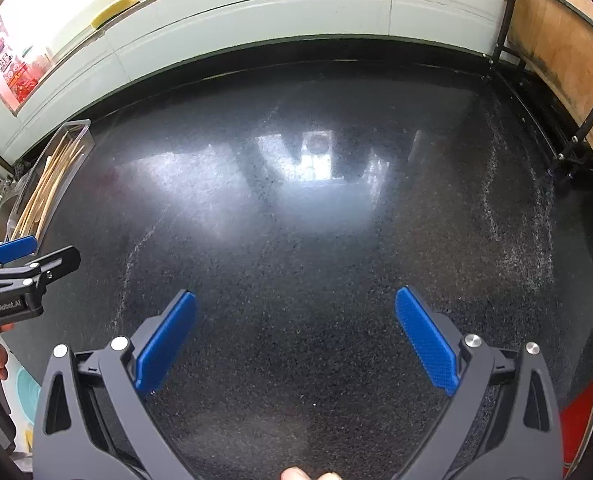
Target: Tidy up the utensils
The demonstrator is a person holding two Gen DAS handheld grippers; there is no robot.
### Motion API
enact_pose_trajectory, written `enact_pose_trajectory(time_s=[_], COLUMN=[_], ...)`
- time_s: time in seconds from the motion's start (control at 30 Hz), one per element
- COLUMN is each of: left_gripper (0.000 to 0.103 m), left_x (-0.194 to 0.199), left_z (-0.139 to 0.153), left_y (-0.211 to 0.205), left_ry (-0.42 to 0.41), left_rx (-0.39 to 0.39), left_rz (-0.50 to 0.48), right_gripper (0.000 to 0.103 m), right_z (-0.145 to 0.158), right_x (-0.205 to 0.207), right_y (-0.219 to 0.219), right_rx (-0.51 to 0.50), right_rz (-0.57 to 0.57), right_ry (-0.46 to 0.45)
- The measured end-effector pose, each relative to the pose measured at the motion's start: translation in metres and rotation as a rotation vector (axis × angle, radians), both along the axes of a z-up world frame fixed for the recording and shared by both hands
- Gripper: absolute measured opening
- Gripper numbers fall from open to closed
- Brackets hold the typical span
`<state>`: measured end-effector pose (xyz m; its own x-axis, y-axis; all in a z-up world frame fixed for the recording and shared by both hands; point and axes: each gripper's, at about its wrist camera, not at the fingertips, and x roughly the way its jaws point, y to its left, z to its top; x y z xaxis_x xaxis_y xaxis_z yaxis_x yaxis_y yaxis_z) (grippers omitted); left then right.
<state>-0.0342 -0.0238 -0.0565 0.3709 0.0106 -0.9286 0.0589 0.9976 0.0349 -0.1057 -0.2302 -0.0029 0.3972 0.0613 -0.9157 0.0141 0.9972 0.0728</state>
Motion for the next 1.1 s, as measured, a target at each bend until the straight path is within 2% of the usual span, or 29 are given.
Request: enact_pose_trajectory(time_s=[0.23, 0.77, 1.1], left_gripper=[0.097, 0.097, 0.097], left_x=[0.004, 0.008, 0.004], left_z=[-0.009, -0.010, -0.012], left_y=[-0.002, -0.033, -0.038], left_ry=[0.023, 0.014, 0.017], left_rx=[-0.013, -0.016, -0.009], left_rz=[0.007, -0.067, -0.064], right_gripper=[0.096, 0.096, 0.096], right_z=[0.000, 0.004, 0.003], right_x=[-0.004, -0.018, -0.021], right_y=[-0.005, -0.033, -0.034], right_rx=[0.005, -0.021, -0.010], right_rz=[-0.008, -0.070, -0.073], right_ry=[0.003, -0.001, 0.003])
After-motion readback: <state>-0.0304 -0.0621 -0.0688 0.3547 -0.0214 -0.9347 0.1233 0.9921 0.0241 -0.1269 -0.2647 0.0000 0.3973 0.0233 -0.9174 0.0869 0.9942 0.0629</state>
